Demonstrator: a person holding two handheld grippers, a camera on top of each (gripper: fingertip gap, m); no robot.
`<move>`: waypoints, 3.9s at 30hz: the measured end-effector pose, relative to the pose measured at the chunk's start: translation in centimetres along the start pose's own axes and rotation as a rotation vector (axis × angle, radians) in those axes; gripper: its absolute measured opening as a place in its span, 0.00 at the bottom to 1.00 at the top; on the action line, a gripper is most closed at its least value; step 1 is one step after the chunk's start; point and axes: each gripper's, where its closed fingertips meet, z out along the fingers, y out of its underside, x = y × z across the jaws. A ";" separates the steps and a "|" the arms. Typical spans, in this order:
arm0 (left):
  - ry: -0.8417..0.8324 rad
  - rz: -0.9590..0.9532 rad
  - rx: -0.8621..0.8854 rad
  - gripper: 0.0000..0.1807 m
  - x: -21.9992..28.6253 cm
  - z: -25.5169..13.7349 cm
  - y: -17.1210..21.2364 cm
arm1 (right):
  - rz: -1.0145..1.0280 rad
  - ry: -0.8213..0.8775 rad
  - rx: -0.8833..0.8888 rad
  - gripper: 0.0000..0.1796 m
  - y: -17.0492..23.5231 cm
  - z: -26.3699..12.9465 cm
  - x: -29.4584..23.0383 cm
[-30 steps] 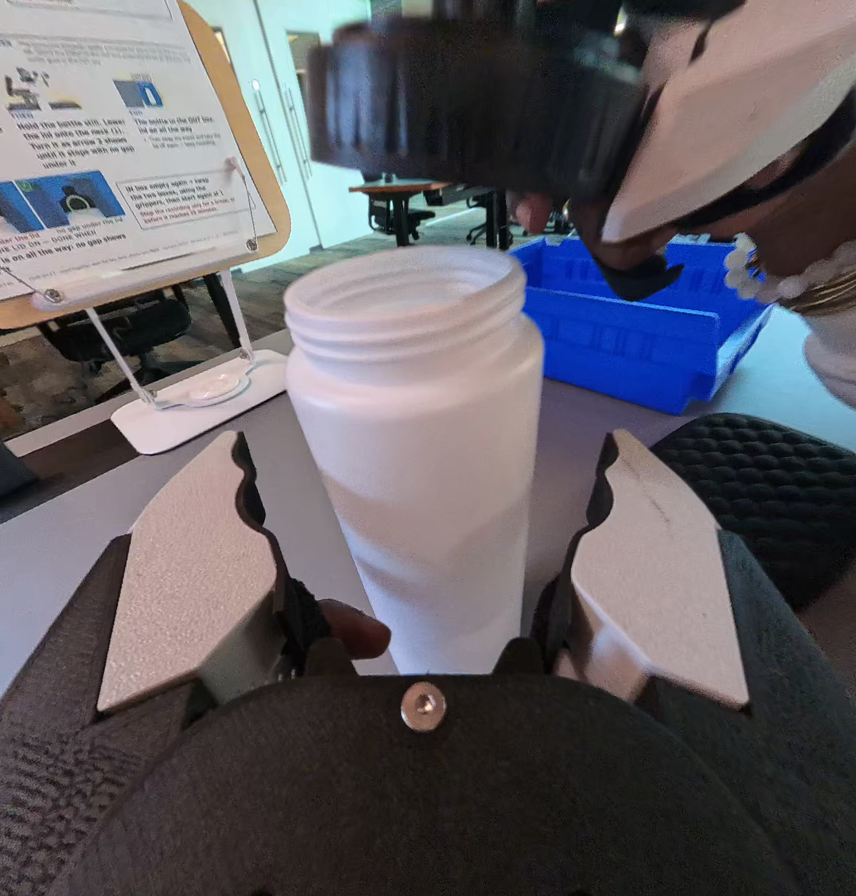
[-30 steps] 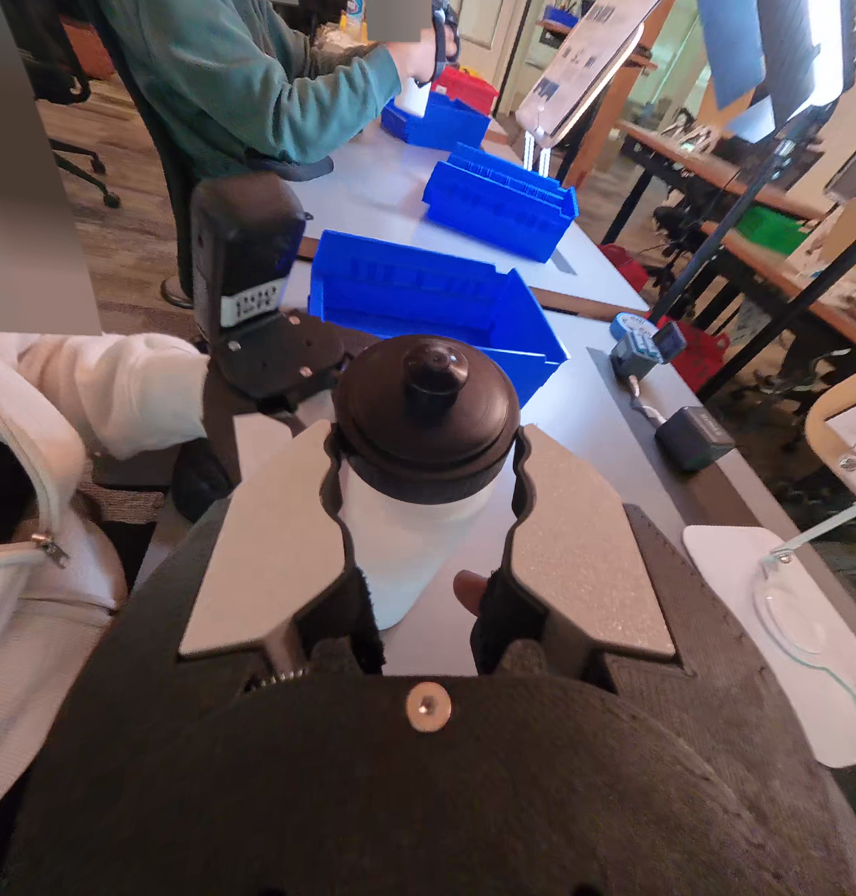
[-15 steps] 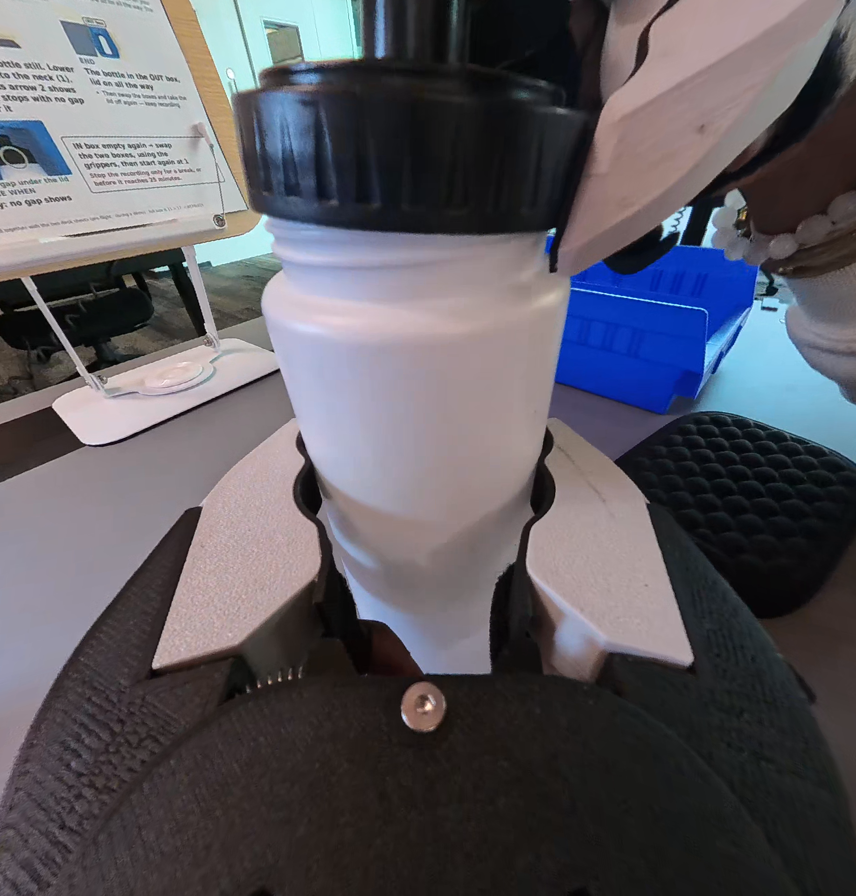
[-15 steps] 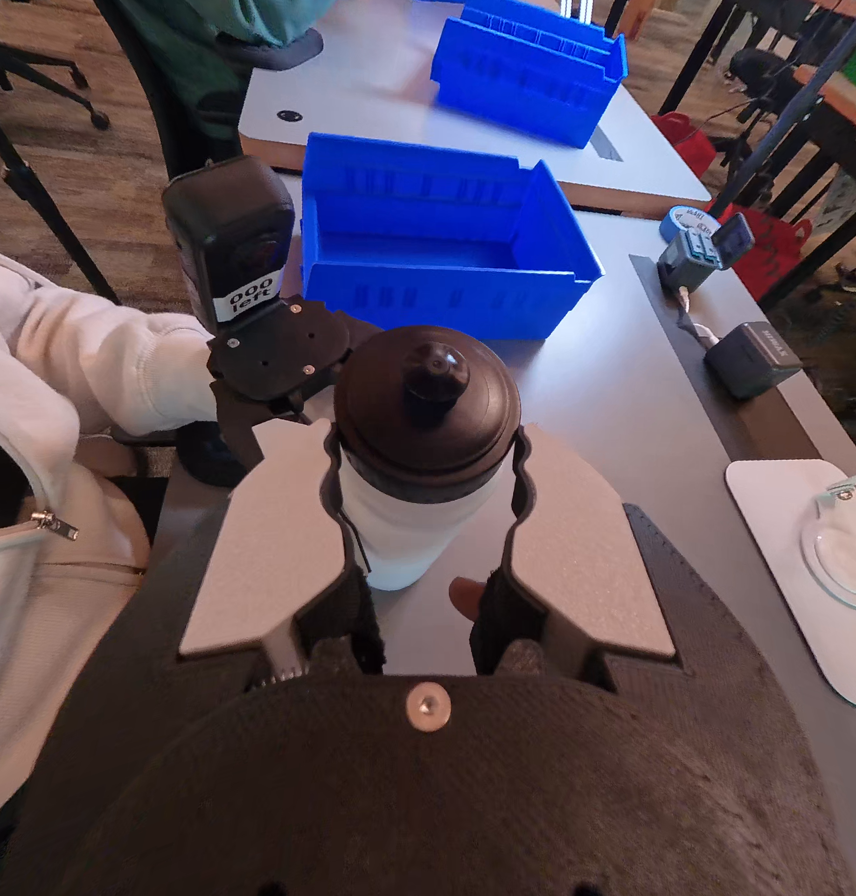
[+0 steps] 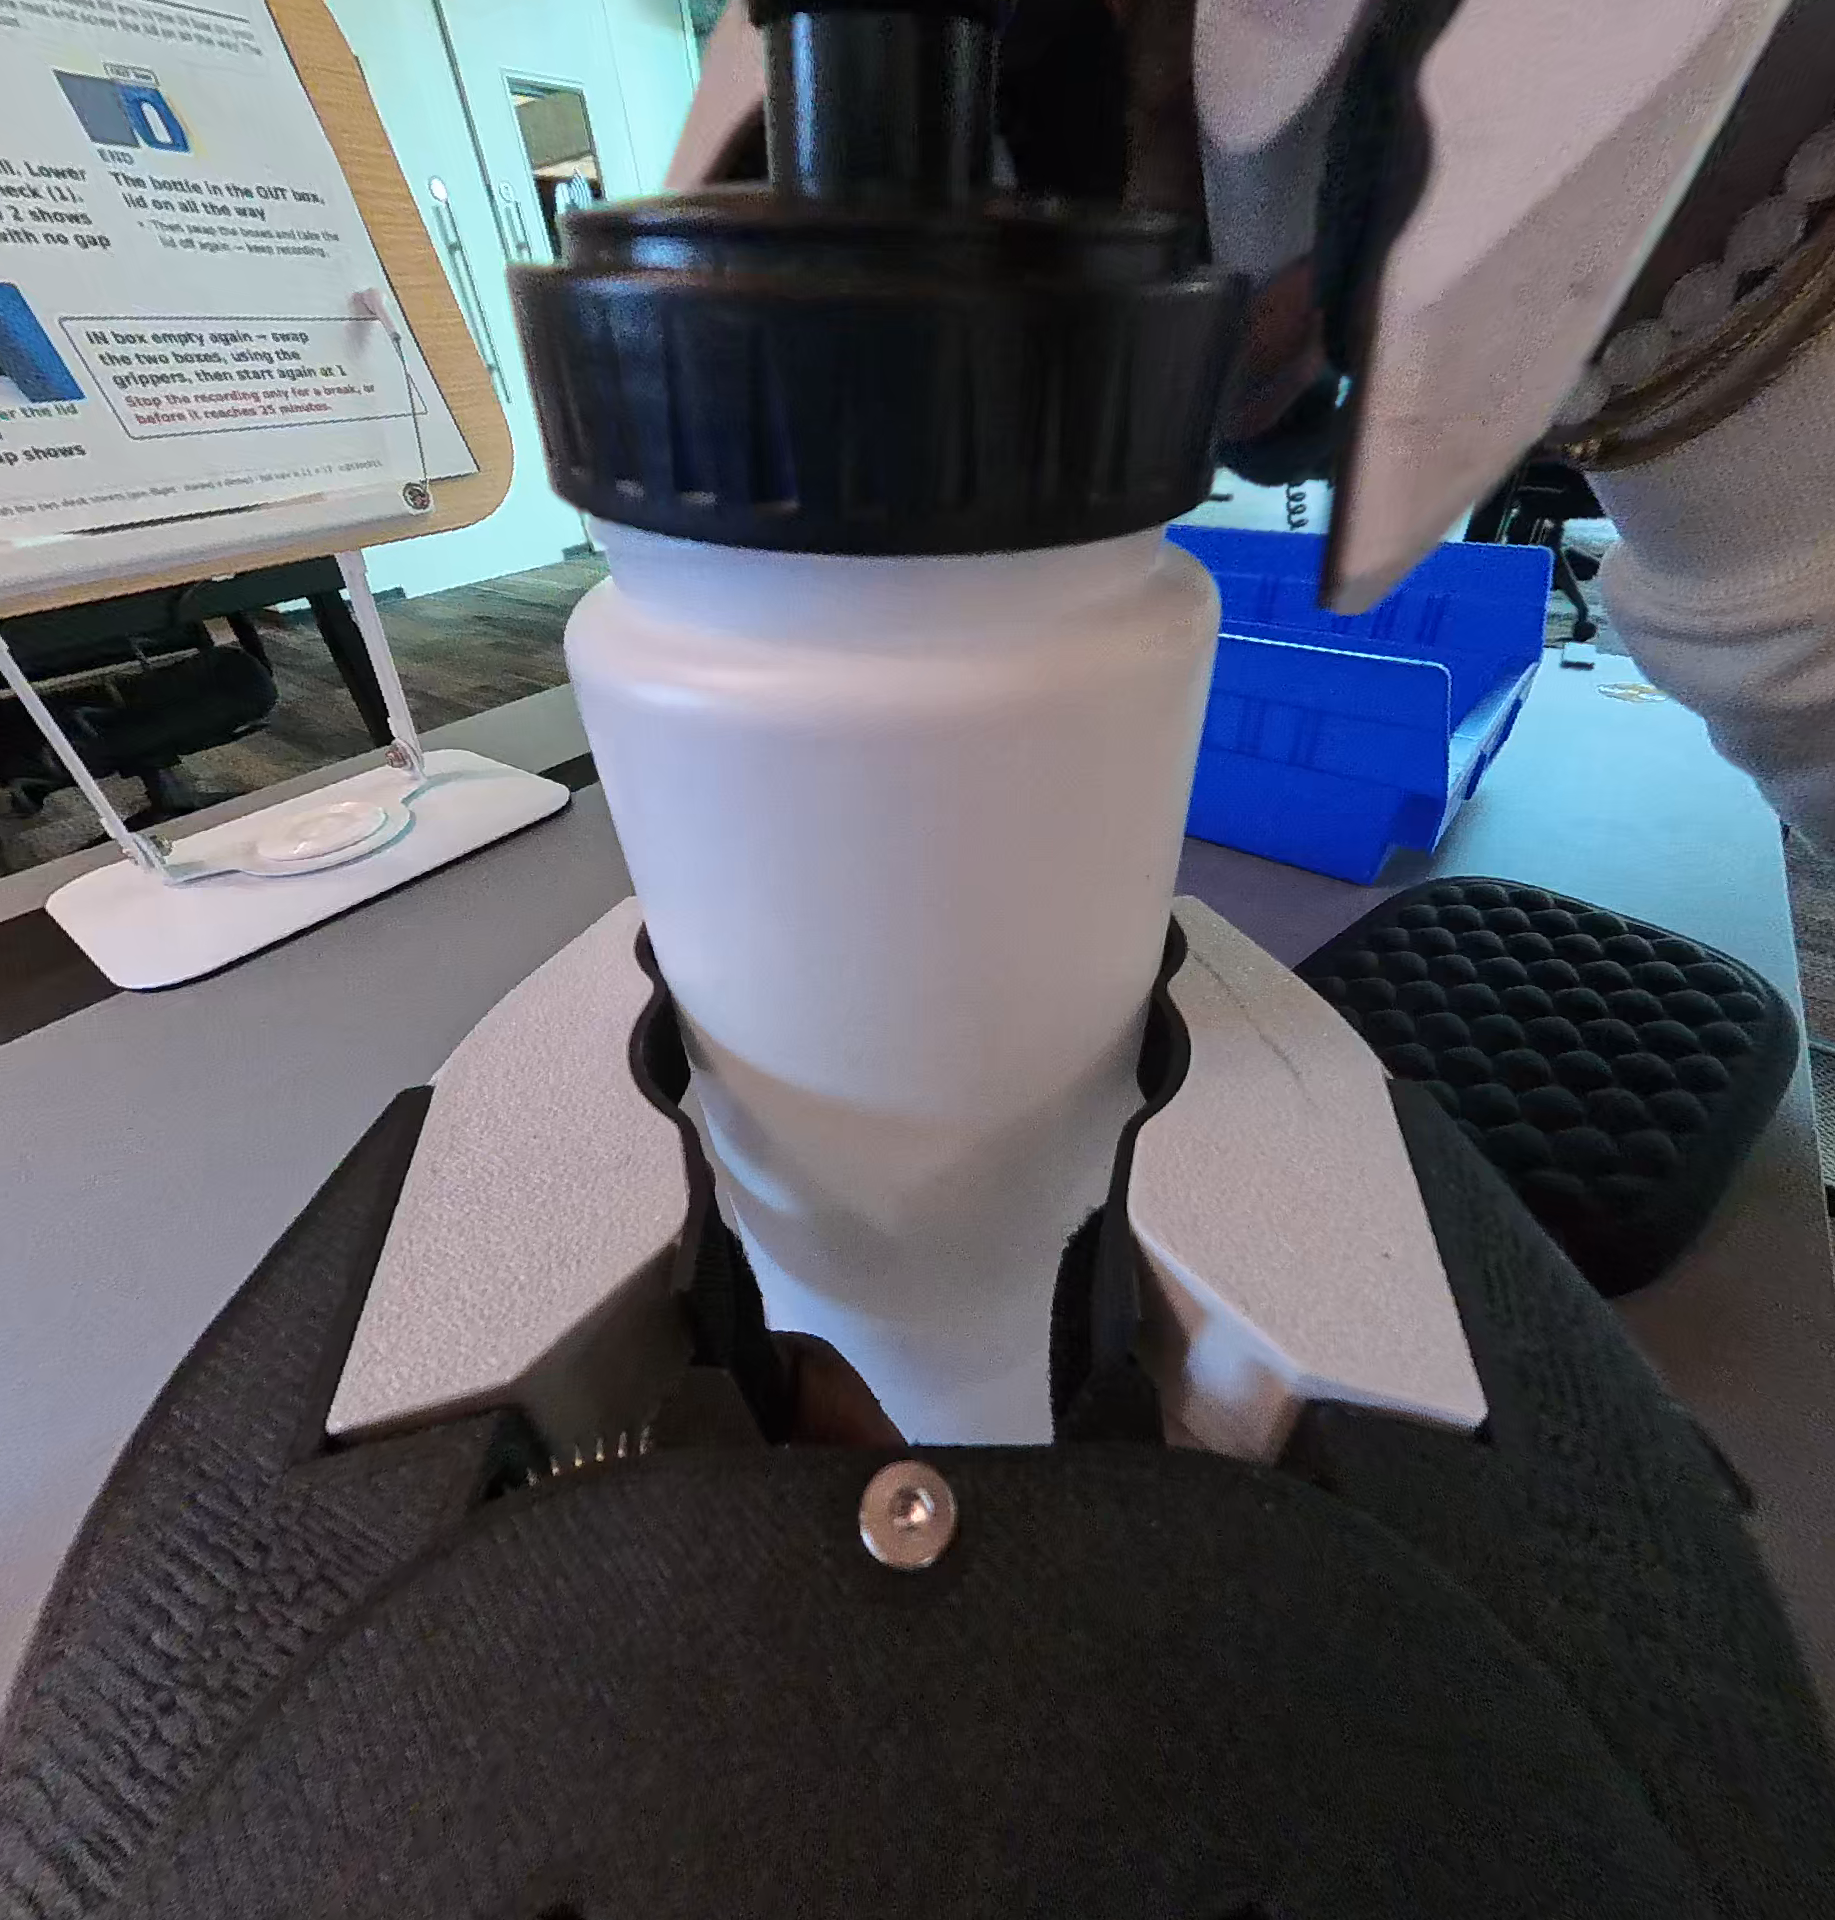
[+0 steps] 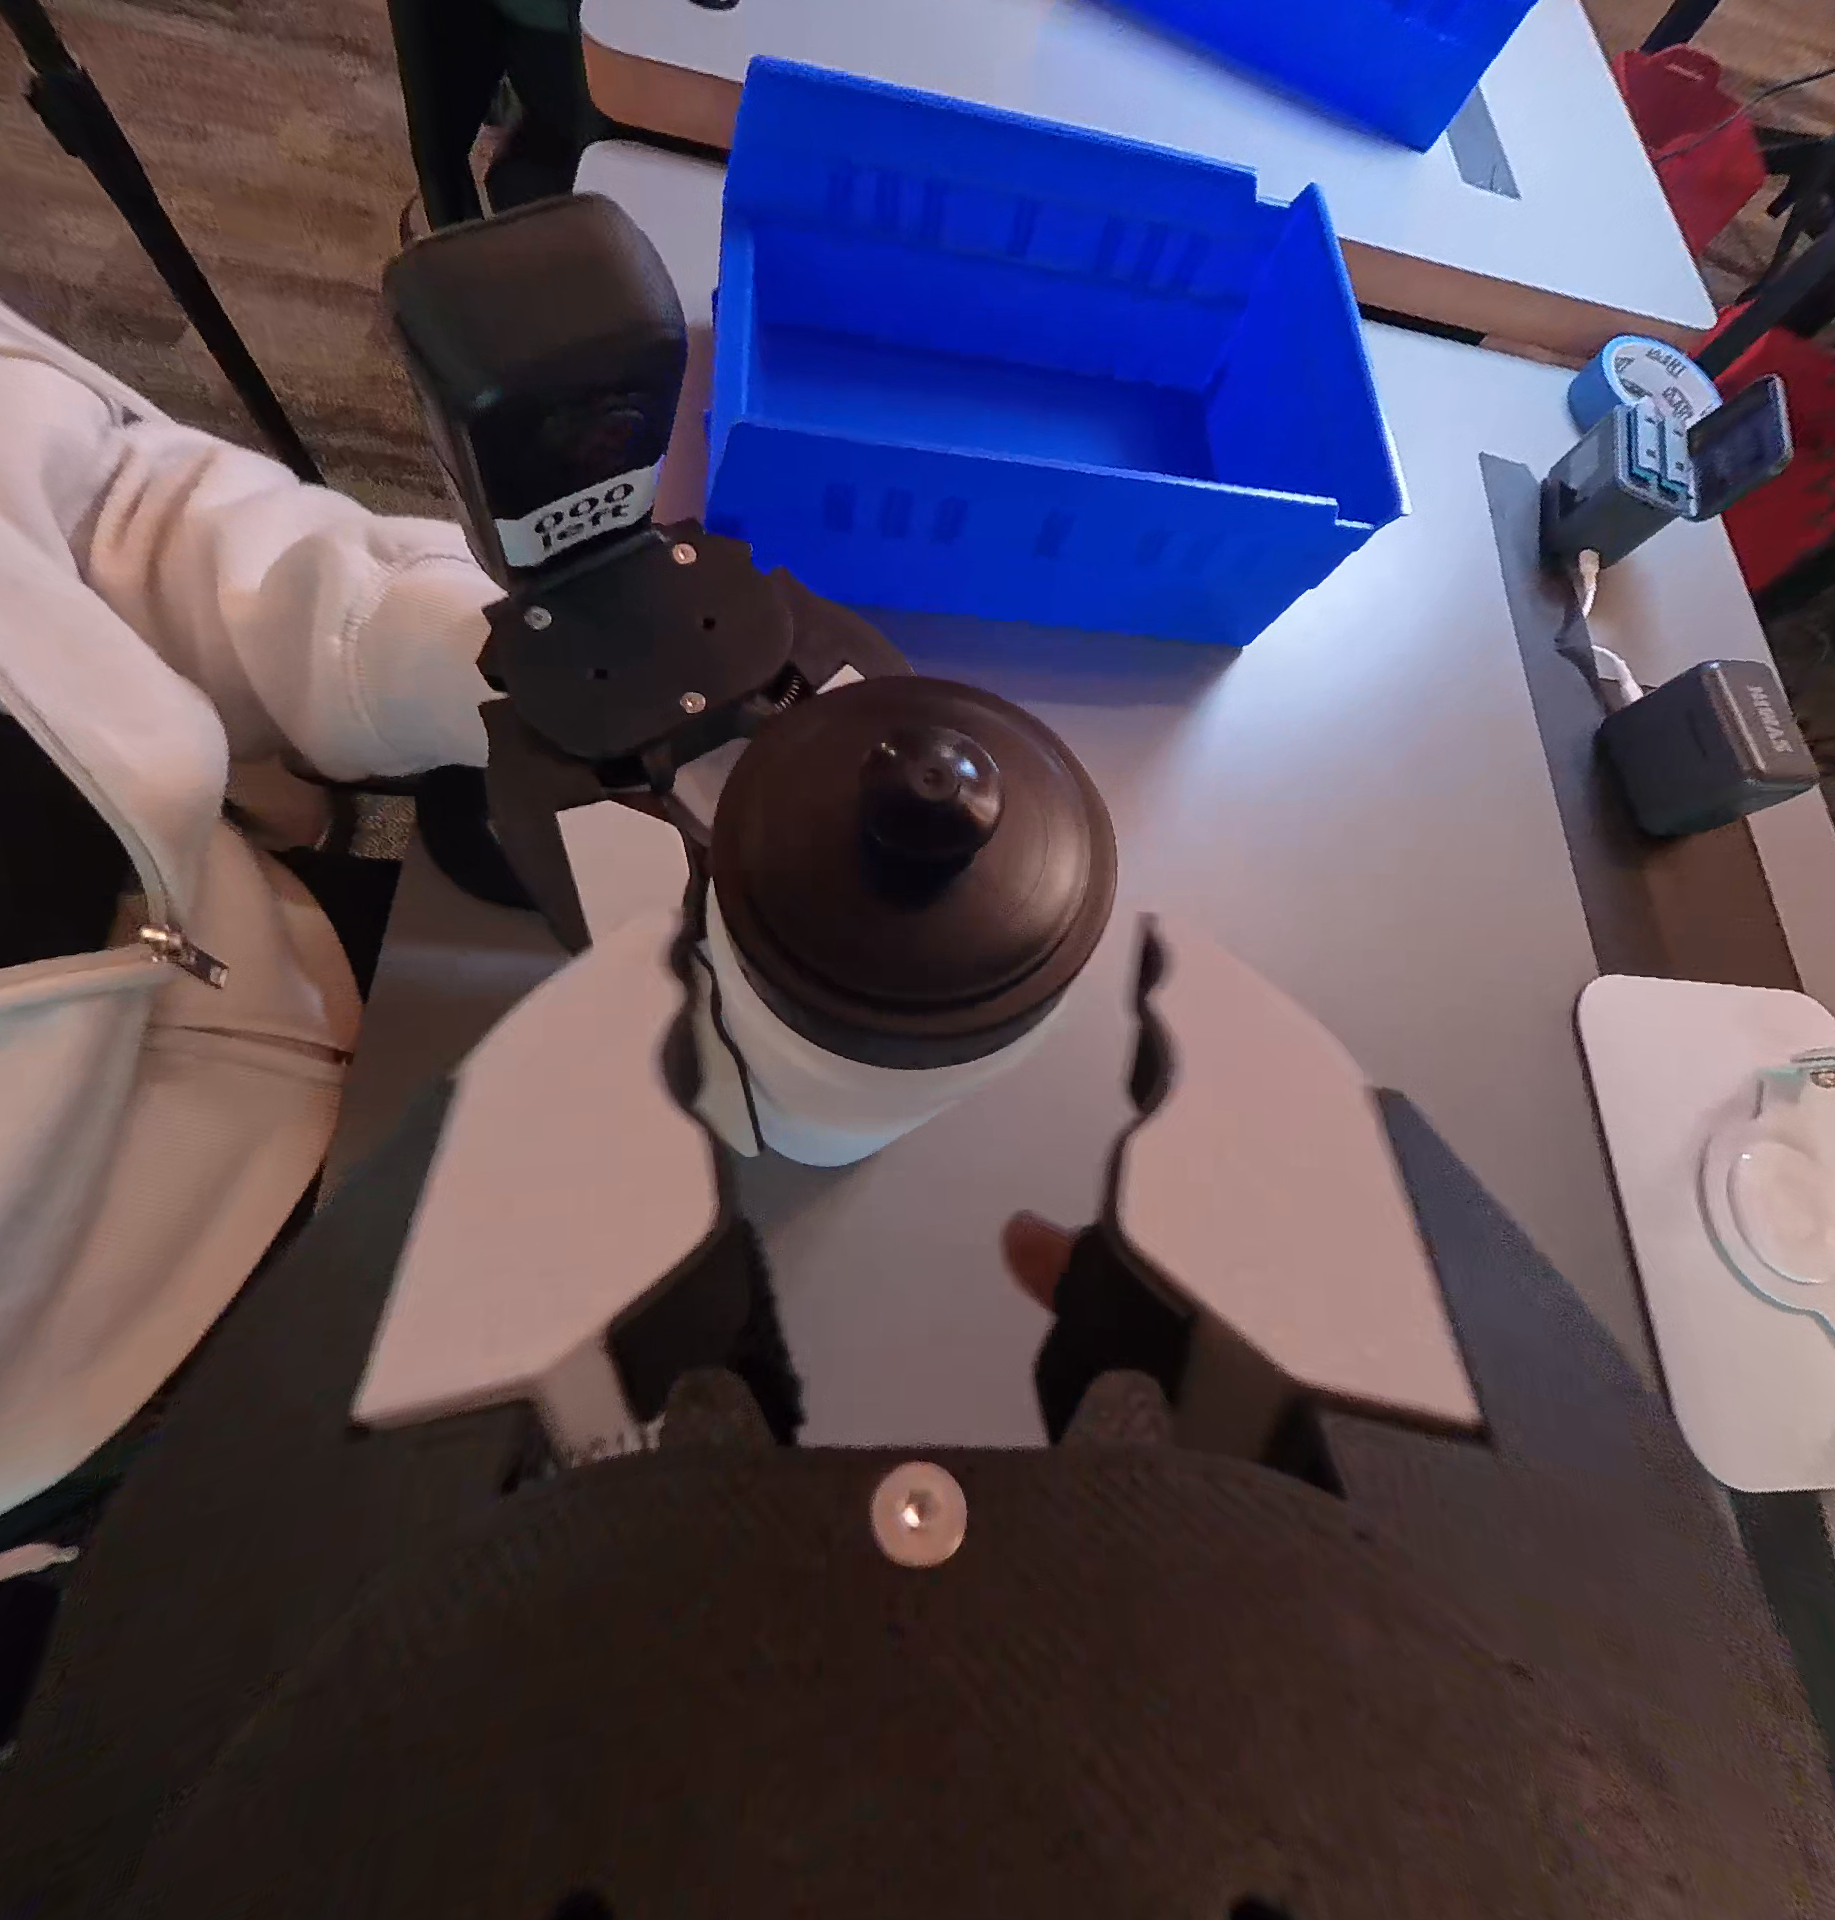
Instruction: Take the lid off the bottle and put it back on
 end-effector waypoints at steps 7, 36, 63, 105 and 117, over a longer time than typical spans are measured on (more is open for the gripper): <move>0.001 -0.024 0.016 0.48 -0.2 -0.3 0.0 | -0.063 -0.039 0.182 0.38 -4.4 -1.1 0.1; -0.002 -0.008 0.017 0.48 0.2 -0.3 -0.1 | 0.267 0.258 0.429 0.14 -3.4 0.2 0.7; -0.012 -0.039 0.026 0.48 -0.4 -0.4 0.1 | 0.200 0.190 0.541 0.48 -0.8 0.0 -1.2; 0.256 -0.053 0.083 0.48 5.1 -1.0 -0.4 | 0.198 0.061 0.583 0.43 -2.0 0.2 -3.7; 0.361 -0.064 0.118 0.48 7.3 -2.5 -0.5 | 0.185 -0.029 0.528 0.54 -1.8 -0.6 -6.9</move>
